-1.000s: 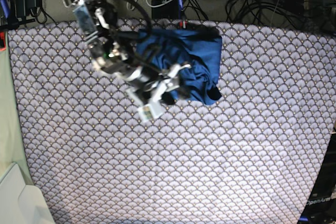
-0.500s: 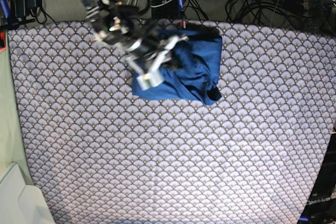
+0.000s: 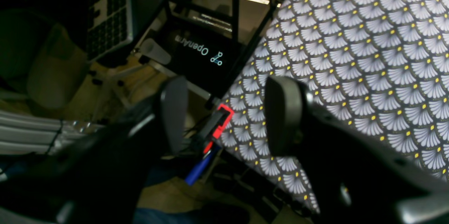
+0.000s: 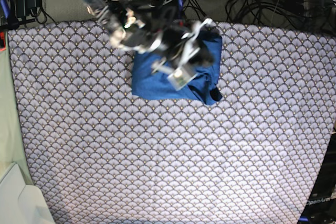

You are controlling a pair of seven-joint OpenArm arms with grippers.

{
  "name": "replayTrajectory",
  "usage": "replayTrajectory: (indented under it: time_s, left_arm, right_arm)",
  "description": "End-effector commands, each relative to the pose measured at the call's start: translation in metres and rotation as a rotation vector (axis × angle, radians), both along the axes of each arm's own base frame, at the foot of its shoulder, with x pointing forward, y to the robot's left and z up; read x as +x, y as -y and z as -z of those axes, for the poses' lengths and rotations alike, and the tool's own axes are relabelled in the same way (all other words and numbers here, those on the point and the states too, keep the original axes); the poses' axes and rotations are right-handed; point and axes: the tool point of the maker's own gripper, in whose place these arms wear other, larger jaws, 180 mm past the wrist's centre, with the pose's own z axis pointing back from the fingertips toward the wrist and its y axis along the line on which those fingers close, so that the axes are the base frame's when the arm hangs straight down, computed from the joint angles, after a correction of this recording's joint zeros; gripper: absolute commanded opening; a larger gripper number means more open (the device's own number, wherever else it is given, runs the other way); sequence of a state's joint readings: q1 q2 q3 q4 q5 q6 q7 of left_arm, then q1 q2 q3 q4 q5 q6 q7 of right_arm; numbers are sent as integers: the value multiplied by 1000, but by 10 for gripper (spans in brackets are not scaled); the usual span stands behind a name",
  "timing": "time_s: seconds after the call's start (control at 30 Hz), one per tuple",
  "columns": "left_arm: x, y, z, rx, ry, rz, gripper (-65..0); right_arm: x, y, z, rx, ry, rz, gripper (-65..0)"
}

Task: Fold the T-shirt properly
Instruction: 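Release the right gripper and lift it off the folded bundle, then press and smooth the folded bundle with the right gripper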

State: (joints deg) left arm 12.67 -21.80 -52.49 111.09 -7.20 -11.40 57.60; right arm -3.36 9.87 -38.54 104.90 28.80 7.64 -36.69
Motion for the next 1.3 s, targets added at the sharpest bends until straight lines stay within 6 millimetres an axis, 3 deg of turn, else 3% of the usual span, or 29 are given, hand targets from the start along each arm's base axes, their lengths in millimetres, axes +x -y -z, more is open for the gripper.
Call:
replayTrajectory:
  time_s: [0.0,0.1,0.2,0.37,0.5,0.6,0.67,0.87,0.93,1.07,1.27]
  left_arm:
    - [2,-8,-11,30,20,-7,-312]
    - [0,-20,-8,32,-3,-21,-312]
    - [-1,-25,-4,25,-15,-29,-312]
    - [1,-27,-10,41,-15,-24,-312]
    - [2,-25,-10,41,-14,-20,-312]
    - [2,-24,-9,38,-13,-20,-312]
    - [2,-24,-9,38,-13,-20,-312]
    - [2,-24,-8,35,-15,-20,-312]
    - [2,-24,-8,35,-15,-20,-312]
    - [0,-24,-6,33,-21,-21,-312]
    - [0,-25,-5,32,-23,-23,-312]
  right_arm:
    - [8,8,-10,27,23,40,-617]
    - [22,37,-5,12,5,140,-617]
    - [22,51,7,-19,-37,172,-615]
    - [18,53,20,-42,-69,174,-561]
    - [13,55,42,-71,-126,173,-544]
    - [7,49,56,-77,-170,164,-544]
    - [-8,35,65,-87,-197,111,-544]
    - [-44,-18,56,-85,-163,-103,-544]
    - [-49,-26,51,-81,-147,-139,-544]
    - [-48,-30,39,-62,-116,-154,-544]
    - [-37,-18,10,-50,-17,-154,-544]
